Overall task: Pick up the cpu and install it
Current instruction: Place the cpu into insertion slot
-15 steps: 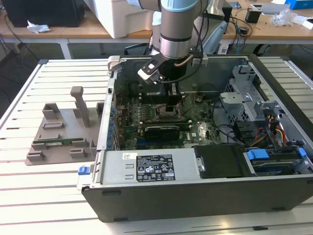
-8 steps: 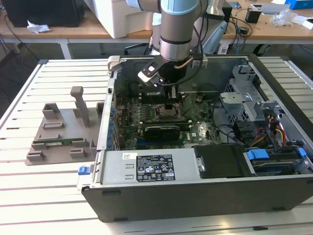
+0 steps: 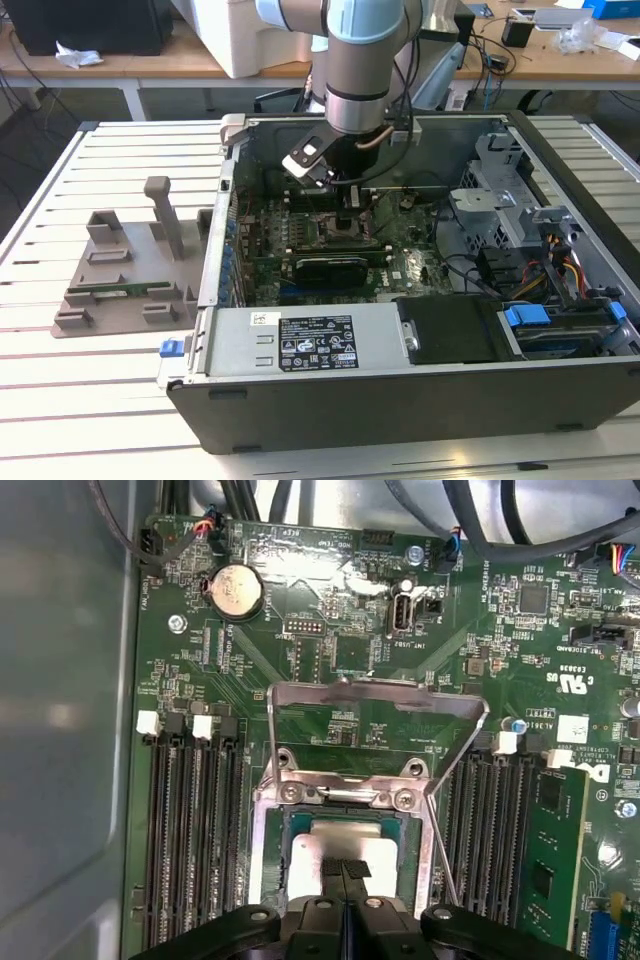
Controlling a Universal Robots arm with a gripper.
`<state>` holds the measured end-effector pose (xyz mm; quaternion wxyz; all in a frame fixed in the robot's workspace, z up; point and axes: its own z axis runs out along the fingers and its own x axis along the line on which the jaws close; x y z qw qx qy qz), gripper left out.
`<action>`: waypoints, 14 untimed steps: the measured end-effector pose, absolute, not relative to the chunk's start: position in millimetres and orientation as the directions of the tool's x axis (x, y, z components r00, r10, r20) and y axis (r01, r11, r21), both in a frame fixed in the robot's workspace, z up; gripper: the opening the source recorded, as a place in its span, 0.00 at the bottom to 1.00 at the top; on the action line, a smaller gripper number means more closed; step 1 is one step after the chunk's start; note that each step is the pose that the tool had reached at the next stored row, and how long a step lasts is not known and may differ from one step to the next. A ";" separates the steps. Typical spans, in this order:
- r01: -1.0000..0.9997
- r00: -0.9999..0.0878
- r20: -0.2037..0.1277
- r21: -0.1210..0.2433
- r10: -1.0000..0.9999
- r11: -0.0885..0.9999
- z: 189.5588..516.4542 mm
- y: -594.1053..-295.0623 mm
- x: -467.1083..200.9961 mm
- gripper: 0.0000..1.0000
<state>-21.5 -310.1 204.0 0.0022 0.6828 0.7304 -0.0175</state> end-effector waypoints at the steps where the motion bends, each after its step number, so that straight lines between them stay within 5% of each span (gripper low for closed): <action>1: 0.997 -0.068 -0.027 -0.023 0.997 0.067 203.5 -310.1 -21.1 0.11; 14: 0.997 -0.068 -0.026 -0.022 0.997 0.068 265.1 -309.9 -9.1 0.11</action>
